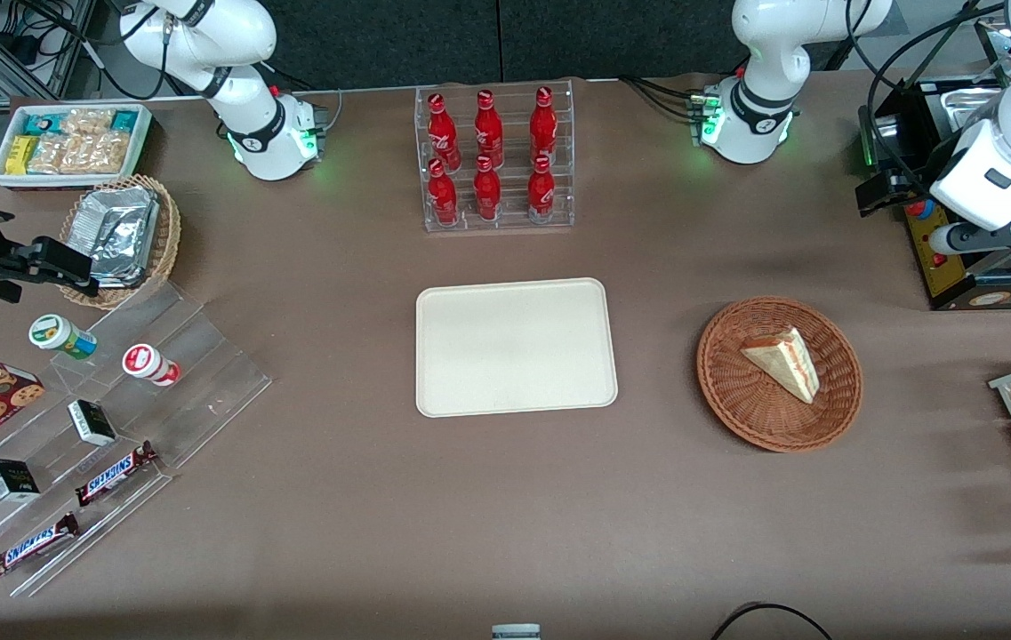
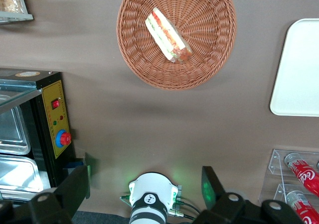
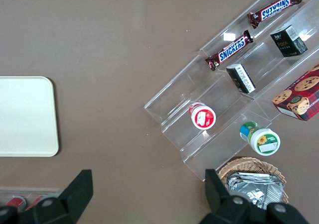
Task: Place sandwich from basket to tray
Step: 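Move the left gripper over the wrapped sandwich in the wicker basket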
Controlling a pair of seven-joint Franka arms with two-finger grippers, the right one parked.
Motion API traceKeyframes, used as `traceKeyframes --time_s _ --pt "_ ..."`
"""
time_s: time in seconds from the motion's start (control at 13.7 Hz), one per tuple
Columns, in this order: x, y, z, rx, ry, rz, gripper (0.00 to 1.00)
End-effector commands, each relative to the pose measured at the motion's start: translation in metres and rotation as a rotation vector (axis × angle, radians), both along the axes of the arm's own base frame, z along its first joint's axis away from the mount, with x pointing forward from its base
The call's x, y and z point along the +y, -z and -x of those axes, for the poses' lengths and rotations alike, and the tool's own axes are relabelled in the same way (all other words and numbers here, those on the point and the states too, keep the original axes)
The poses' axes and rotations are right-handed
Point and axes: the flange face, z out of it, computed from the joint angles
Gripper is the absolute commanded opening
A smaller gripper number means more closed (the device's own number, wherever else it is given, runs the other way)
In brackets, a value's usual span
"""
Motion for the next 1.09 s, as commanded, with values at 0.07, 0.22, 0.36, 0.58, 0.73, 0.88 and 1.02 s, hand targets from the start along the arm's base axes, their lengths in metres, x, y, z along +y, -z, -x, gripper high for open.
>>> traceKeyframes --time_s 0.07,0.22,0.36,0.58,0.73,0.88,1.02 --pt "-0.004 -0.007 -0.010 -0.051 0.017 0.004 1.00" --pt "-0.001 0.006 -0.017 -0.026 0.011 0.008 1.00" --pt "0.002 0.031 -0.019 0.016 0.012 0.043 1.00" --pt "0.014 0.071 -0.024 0.016 -0.011 0.047 1.00" --pt "0.017 0.106 -0.026 -0.008 -0.026 0.042 1.00" --pt "0.017 0.143 -0.029 -0.064 -0.050 0.040 1.00" --pt "0.016 0.177 -0.029 -0.128 -0.071 0.042 1.00"
